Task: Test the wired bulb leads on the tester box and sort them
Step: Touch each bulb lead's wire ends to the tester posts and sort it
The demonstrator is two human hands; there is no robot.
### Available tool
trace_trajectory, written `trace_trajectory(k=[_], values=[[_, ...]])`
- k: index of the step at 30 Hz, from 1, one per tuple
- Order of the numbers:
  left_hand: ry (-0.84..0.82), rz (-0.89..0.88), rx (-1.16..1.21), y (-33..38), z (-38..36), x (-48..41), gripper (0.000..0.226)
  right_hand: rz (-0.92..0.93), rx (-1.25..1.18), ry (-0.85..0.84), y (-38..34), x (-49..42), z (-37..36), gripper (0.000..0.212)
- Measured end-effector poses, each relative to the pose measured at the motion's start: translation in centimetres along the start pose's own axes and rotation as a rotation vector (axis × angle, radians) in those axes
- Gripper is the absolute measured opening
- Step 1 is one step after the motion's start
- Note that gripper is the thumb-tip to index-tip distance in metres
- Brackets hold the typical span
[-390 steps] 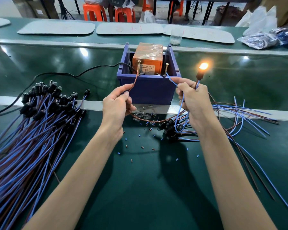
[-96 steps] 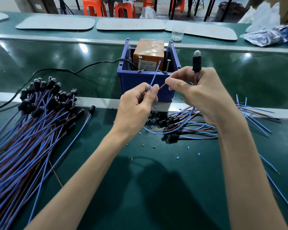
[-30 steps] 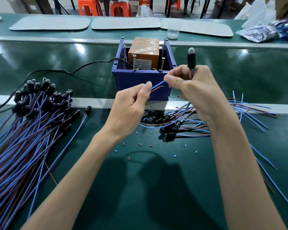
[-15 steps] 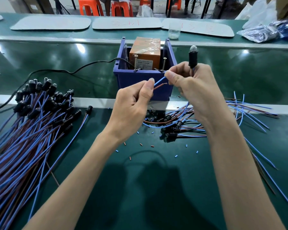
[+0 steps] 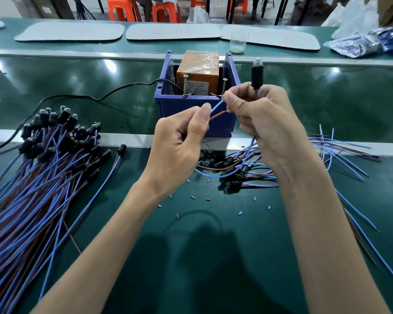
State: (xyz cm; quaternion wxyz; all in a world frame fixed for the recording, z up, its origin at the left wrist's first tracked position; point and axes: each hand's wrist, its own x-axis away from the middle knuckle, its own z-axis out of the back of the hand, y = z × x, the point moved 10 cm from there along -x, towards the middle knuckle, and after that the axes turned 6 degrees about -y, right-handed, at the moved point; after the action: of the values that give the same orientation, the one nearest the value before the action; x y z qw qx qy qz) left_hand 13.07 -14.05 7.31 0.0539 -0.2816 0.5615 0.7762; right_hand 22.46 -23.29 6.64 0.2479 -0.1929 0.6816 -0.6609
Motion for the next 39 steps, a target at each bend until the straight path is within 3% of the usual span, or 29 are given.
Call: trace_trajectory(k=[13, 19, 25, 31, 36, 39], values=[[0.018, 0.010, 0.021, -0.5, 0.2, 0.2, 0.040, -0.041, -0.008, 0.029, 0.9, -0.1, -0.5, 0.025], [0.121, -0.011, 0.060, 0.2, 1.6, 0.1, 0.042, -0.044, -0.019, 0.193, 1.1, -0.1, 4.0, 0.021], [0.207, 0.168, 0.189, -2.6, 2.5, 0.0, 0.048, -0.016, 0.186, -0.043, 0.7, -0.1, 1.0, 0.016], [0.216, 0.342, 0.157, -4.9, 2.4, 0.2, 0.045, 0.057, 0.016, -0.035, -0.3, 0.0, 0.1, 0.016], [0.197, 0.483, 0.227, -6.5, 1.5, 0.6, 0.037, 0.090, -0.077, -0.035, -0.9, 0.1, -0.3, 0.059], [0.183, 0.479, 0.268, -6.4, 0.9, 0.7, 0.033, 0.102, 0.013, 0.008, -0.7, 0.2, -0.3, 0.054]])
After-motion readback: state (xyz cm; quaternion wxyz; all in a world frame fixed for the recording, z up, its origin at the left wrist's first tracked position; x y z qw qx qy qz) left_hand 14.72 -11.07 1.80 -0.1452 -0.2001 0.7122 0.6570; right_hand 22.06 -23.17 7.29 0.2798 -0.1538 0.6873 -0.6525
